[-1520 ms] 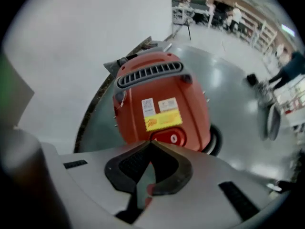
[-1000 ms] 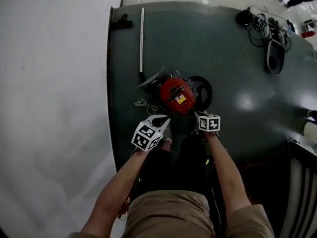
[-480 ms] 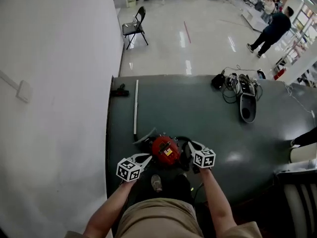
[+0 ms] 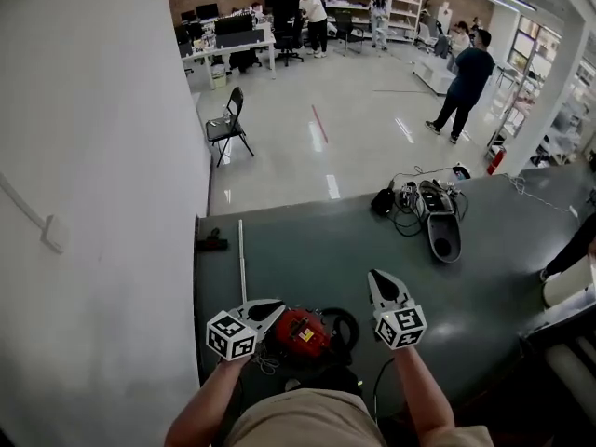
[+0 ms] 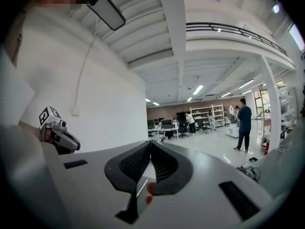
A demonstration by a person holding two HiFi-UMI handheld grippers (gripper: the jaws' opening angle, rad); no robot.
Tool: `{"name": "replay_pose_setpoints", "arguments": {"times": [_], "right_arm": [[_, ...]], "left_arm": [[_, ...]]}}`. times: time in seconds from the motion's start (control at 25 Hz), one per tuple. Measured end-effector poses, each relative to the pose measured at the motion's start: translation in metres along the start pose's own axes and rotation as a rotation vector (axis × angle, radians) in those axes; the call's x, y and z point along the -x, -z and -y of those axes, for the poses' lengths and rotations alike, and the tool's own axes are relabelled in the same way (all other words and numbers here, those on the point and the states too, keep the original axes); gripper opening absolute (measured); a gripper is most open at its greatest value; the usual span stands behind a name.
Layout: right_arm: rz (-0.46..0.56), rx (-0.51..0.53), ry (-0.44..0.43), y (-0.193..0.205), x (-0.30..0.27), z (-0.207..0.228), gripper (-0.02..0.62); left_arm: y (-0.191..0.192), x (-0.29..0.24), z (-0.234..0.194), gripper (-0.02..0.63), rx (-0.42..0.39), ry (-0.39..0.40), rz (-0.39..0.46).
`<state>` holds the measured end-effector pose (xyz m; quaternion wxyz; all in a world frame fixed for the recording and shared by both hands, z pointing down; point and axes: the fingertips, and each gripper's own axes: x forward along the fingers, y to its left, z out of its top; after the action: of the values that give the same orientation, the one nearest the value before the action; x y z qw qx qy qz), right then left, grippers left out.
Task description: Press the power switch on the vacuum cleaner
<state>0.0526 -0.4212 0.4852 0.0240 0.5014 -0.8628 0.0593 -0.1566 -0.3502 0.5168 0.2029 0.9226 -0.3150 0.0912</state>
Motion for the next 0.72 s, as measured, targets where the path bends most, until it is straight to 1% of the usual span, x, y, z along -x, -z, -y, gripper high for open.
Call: {"name": "replay_pose_setpoints", "arguments": {"times": [0.08, 0.16, 0.28, 0.36, 0.48, 0.56, 0.64, 0.72], "right_arm": [[0.038, 0.04, 0.015, -0.025, 0.01, 0.01, 0.011], [0.056, 0.058, 0.038, -0.044, 0.018, 0.027, 0.011], [0.066, 0.046, 0.075, -0.073, 0.039, 0.06, 0.011], [0.087, 0.067, 0.124, -0.093, 0.059, 0.087, 0.011], [0.133, 0.182, 0.207, -0.12, 0.087, 0.128, 0.011], [0.139, 0.217, 0.244, -0.126, 0.094, 0.154, 0.011], [0.114, 0.198, 0.281, -0.122, 0.1, 0.181, 0.011], [0.073, 0.152, 0.316, -0.112, 0.11, 0.207, 0.011]], "left_arm": [[-0.032, -0.004, 0.01, 0.005, -0.048, 0.012, 0.034], [-0.059, -0.009, 0.012, 0.006, -0.086, 0.006, 0.06], [-0.093, -0.009, 0.013, 0.006, -0.142, -0.025, 0.095], [-0.11, -0.006, 0.013, 0.006, -0.182, -0.057, 0.12], [-0.126, 0.0, 0.006, 0.006, -0.219, -0.115, 0.142], [-0.133, 0.009, -0.006, 0.006, -0.22, -0.165, 0.146], [-0.136, 0.021, -0.016, 0.006, -0.209, -0.215, 0.151], [-0.129, 0.034, -0.025, 0.006, -0.203, -0.271, 0.149]]}}
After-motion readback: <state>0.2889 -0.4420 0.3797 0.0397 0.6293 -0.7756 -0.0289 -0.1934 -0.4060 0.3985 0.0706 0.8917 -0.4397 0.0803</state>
